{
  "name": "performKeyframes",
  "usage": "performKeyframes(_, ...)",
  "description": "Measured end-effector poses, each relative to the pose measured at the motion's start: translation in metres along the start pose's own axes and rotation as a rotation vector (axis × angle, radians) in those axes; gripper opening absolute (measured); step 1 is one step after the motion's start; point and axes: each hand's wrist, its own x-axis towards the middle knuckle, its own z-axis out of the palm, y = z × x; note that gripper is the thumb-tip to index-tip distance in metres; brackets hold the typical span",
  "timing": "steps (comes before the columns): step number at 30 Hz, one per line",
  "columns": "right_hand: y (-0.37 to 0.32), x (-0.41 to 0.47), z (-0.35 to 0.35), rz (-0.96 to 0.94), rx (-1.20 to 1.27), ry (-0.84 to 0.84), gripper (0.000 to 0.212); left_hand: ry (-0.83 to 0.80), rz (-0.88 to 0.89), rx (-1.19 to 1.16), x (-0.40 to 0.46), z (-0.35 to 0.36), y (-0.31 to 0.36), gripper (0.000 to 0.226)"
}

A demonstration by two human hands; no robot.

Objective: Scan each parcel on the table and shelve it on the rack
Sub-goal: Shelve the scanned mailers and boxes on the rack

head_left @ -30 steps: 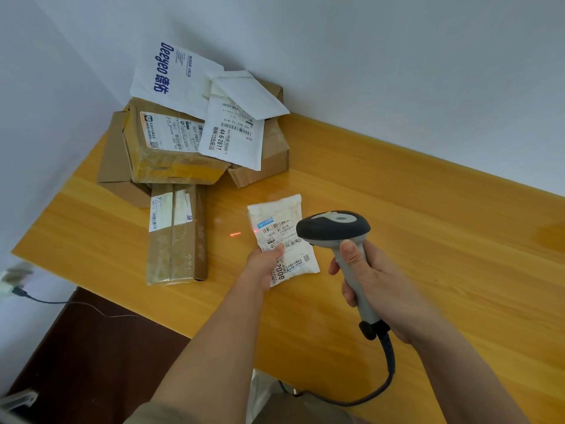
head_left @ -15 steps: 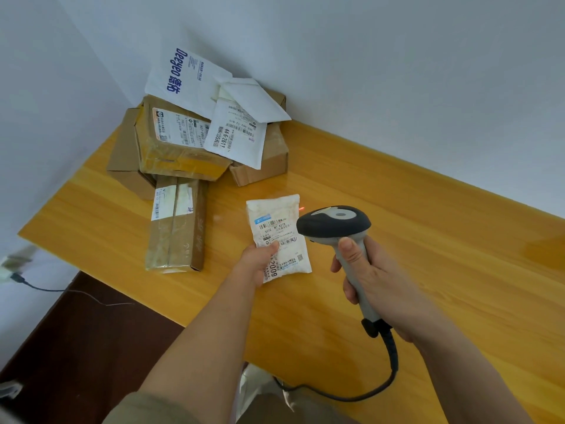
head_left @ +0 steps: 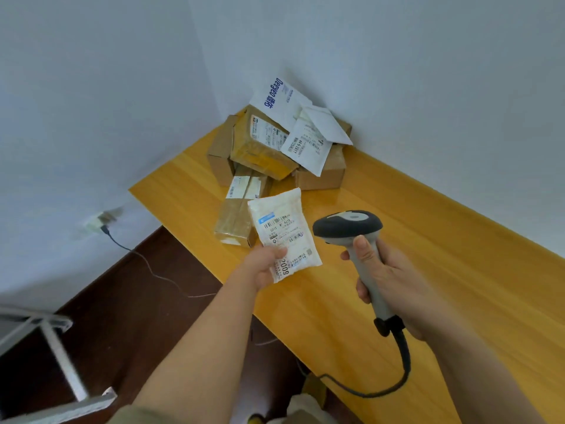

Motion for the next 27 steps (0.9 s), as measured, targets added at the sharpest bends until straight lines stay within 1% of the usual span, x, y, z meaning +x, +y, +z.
performKeyframes(2, -0.004, -0.006, 0.013, -0.009, -0.031, -0.049, 0.063, 0.012, 0.031, -0.026, -0.014, -0.021, 0.001, 0.043)
performKeyframes(6, -0.016, -0.024, 0.049, -0.084, -0.091, -0.146, 0.063, 0.102, 0.127, -0.136, -0.050, -0.074, -0.001, 0.050)
performKeyframes(11, -0.028, -0.069, 0.114, -0.197, -0.174, -0.293, 0.062, 0.165, 0.265, -0.278, -0.123, -0.159, -0.027, 0.055)
performKeyframes(16, -0.027, -0.145, 0.195, -0.292, -0.265, -0.444, 0.054, 0.259, 0.360, -0.384, -0.213, -0.255, -0.083, 0.054)
performKeyframes(20, -0.027, -0.218, 0.263, -0.352, -0.271, -0.554, 0.065, 0.362, 0.420, -0.503, -0.297, -0.333, -0.137, 0.055)
performKeyframes(22, -0.027, -0.252, 0.298, -0.348, -0.270, -0.626, 0.068, 0.427, 0.444, -0.545, -0.342, -0.370, -0.162, 0.054)
performKeyframes(27, -0.029, -0.327, 0.396, -0.353, -0.268, -0.837, 0.067, 0.586, 0.527, -0.683, -0.450, -0.462, -0.221, 0.046)
